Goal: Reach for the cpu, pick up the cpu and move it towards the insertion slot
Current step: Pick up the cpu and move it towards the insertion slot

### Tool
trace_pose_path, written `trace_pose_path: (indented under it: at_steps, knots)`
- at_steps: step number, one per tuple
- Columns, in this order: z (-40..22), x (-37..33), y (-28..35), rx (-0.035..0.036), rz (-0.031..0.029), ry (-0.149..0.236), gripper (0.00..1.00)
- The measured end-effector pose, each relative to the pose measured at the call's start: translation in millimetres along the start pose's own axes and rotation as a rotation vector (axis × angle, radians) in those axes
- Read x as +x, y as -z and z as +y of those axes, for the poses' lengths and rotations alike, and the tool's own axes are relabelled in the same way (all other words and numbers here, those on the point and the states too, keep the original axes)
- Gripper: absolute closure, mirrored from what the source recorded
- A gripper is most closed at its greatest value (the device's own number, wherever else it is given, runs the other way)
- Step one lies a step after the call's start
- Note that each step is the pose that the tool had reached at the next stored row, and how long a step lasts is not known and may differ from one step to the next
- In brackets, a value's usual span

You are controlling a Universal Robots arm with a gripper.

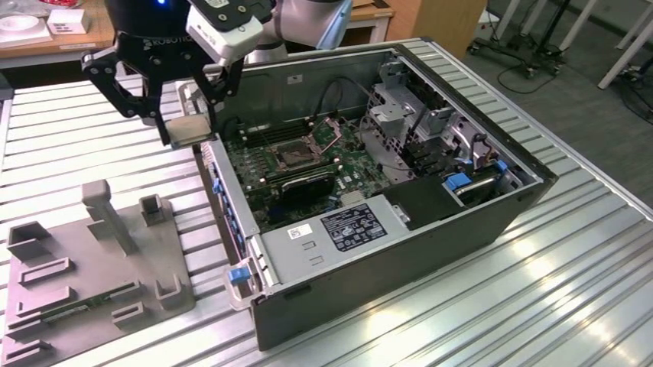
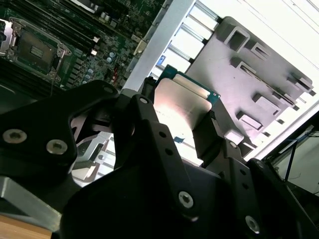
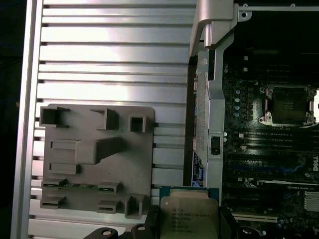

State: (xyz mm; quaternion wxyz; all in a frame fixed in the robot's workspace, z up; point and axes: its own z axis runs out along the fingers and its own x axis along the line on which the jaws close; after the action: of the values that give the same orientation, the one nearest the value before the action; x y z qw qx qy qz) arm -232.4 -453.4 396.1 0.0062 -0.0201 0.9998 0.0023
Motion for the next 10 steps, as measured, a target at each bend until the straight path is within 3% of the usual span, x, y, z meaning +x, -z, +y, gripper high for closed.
trace_pose_path:
  at_steps: [10]
  knots:
    - [-0.4, -9.3, -0.3, -0.0001, 0.0000, 0.000, 0.45]
